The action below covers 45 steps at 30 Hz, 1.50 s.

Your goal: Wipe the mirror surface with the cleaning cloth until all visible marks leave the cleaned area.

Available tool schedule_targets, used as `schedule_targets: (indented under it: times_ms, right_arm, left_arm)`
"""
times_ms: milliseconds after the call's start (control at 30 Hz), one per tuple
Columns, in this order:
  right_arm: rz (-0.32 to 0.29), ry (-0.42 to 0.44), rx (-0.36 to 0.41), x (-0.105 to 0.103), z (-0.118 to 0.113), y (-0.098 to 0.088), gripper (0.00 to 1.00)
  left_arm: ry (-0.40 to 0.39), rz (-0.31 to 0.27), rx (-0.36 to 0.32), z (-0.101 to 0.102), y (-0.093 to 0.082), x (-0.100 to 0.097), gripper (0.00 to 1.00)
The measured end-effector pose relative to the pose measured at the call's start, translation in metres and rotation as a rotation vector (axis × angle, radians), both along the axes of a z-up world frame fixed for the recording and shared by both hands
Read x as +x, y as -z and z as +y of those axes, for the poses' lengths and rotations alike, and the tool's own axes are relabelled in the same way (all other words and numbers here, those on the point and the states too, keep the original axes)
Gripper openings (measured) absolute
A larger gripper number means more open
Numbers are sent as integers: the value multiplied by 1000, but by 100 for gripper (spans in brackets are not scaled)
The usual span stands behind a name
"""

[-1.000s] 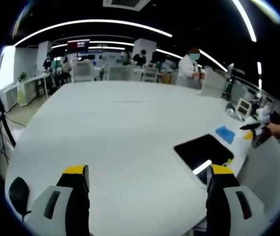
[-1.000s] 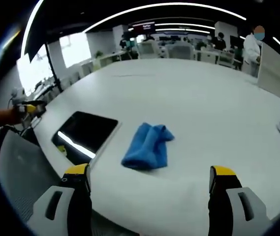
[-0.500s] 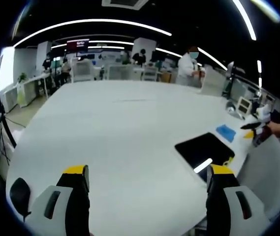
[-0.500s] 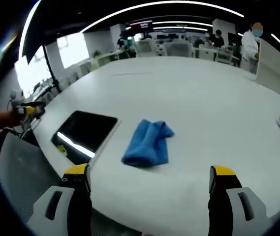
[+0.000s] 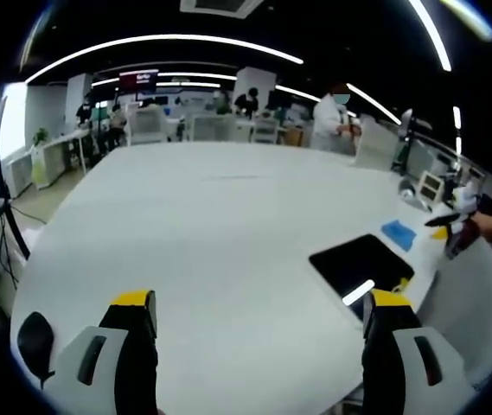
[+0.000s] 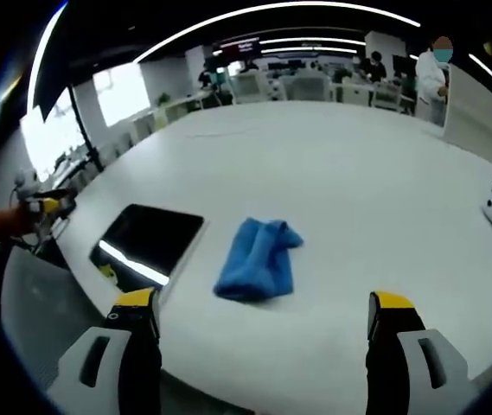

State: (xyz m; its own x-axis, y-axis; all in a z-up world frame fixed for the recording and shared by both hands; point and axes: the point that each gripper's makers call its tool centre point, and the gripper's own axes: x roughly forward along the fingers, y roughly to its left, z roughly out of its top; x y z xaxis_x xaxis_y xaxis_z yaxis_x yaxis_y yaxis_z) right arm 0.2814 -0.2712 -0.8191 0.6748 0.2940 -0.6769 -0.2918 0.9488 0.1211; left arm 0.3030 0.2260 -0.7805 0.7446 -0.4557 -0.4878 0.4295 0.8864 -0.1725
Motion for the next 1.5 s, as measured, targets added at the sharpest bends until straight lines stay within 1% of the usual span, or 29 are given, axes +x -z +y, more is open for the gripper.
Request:
schedule_targets:
  times_ms: [100,133,200,300,333,367,433,533,567,600,633,700,733,767,900,967,1067,1100,1167,1300,1433,1500]
  right_arm:
    - [19,2,-15,3,0,-5,100]
    - [36,-8,-28,4,1,-5,100]
    - [42,-15,-42,8,3,-8,100]
    - [84,-51,-78,15,9,-11,100]
    - [81,-52,-77,17,10,-12,100]
    - [76,-59,-80,22,13,-15,98]
    - [101,-69,-99,29,15,-17,92]
    - [101,-58,-88,44,17,-20,93]
    - [109,-52,-74,48,18,-20,92]
    - [153,-39,-63,49,18,-17,91]
    - [181,-39,-64,49,17,-14,89]
    - [183,-43,-66,58,18,-11,88]
    - [195,-46,-68,60,18,-9,87]
    - [206,-47,-75,61,18,-7,86]
    - [199,-56,-83,68,20,-6,82]
    - [205,-61,-87,68,21,-4,79]
    - [210,-68,-101,69,22,3,72]
    - [210,-67,-100,69,22,5,67]
    - [219,-65,-94,68,25,13,63]
    - [235,-79,-84,65,32,29,46]
    - [234,-76,-88,68,33,39,36]
    - [244,-69,-95,68,32,43,32]
  left_arm:
    - [3,5,-4,-2,2,-2,100]
    - [4,6,-4,-2,3,-2,100]
    - [4,8,-8,-3,4,-2,100]
    - [4,10,-14,-4,4,-3,100]
    - [5,9,-14,-4,4,-3,100]
    - [5,10,-15,-4,4,-3,100]
    - [6,12,-15,-3,5,-3,100]
    - [5,11,-18,-2,4,-2,100]
    - [4,10,-18,-1,4,-2,100]
    - [2,11,-18,0,5,-1,100]
    - [2,12,-18,0,5,-2,100]
    - [0,13,-19,1,5,-2,100]
    - [-2,14,-20,2,6,-1,100]
    - [-2,16,-20,3,6,-2,100]
    - [-4,20,-19,5,7,-2,100]
    - [-7,21,-19,6,8,-1,100]
    - [-10,25,-18,8,9,-1,100]
    - [-9,27,-18,8,10,-1,100]
    - [-7,30,-17,7,11,0,100]
    - [1,34,-17,4,11,2,100]
    - [9,33,-16,3,10,5,100]
    - [12,32,-13,3,9,6,100]
